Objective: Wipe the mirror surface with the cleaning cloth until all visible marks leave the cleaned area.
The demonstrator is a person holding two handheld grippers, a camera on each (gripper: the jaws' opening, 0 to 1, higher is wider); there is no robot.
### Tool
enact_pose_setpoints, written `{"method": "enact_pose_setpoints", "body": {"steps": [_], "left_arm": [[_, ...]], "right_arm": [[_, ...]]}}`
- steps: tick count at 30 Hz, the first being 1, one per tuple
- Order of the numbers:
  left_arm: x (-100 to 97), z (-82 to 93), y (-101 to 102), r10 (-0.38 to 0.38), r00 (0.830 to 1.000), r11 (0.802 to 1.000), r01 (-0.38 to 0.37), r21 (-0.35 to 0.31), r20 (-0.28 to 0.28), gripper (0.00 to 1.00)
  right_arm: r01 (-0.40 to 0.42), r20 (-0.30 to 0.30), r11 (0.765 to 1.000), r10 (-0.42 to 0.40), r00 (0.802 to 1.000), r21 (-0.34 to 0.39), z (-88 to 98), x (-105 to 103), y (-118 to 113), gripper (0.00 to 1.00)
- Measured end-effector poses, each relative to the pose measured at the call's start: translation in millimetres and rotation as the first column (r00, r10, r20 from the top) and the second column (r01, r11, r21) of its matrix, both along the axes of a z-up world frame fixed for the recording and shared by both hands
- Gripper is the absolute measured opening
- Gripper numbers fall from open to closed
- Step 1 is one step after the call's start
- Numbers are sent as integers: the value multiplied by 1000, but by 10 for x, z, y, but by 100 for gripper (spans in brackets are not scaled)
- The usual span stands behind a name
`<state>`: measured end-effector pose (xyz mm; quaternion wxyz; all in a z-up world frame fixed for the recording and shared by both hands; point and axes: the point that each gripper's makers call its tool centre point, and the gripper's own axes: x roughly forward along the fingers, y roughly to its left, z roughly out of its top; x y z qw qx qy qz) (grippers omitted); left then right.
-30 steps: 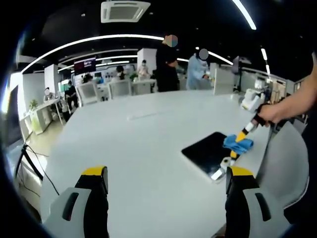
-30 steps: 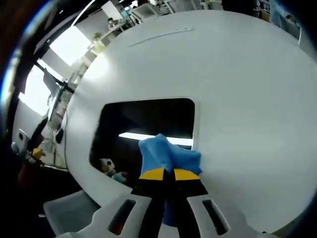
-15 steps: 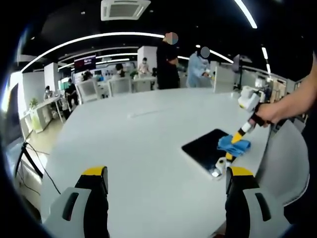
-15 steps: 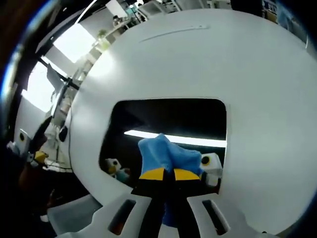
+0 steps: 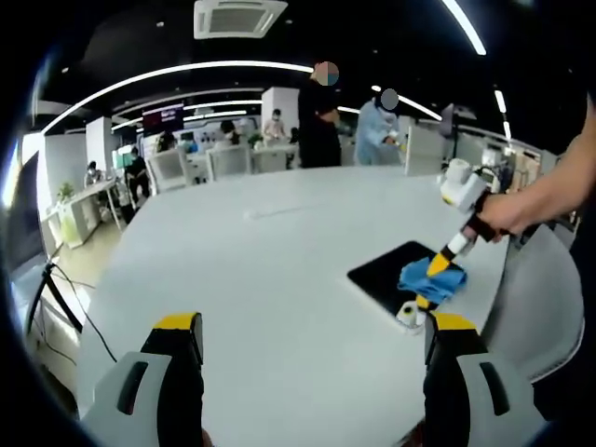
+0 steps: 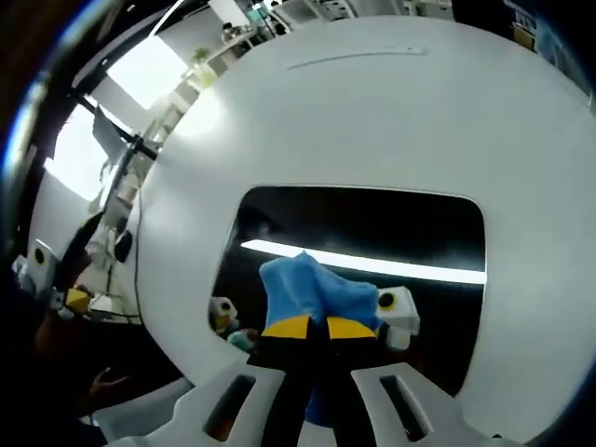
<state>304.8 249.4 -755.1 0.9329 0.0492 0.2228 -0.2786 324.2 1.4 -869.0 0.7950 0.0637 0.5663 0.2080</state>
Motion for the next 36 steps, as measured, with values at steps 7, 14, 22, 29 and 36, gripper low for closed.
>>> {"method": "enact_pose_setpoints", "body": {"steps": [7, 14, 22, 29, 36], "left_arm": [[35, 51, 8, 0, 1000, 1000, 0, -30, 10, 100], [65, 45, 16, 3, 1000, 1000, -3, -24, 14, 100], [117, 45, -72, -11, 1000, 1000, 12, -24, 13, 100], [112, 30, -66, -24, 999, 1000, 24, 0, 22, 100], [102, 17, -46, -29, 1000, 1000, 29, 5, 9, 100]], "right_arm": [[-52, 16, 999, 52, 999, -10, -1, 17, 189, 0], [-70, 10, 997, 70, 997, -13, -2, 29, 214, 0], [-87, 15, 996, 87, 996, -11, -2, 49, 296, 0], [-104, 43, 995, 103, 994, 11, 16, 44, 489, 0], [-147, 59, 989, 147, 987, 3, 28, 13, 646, 0]]}}
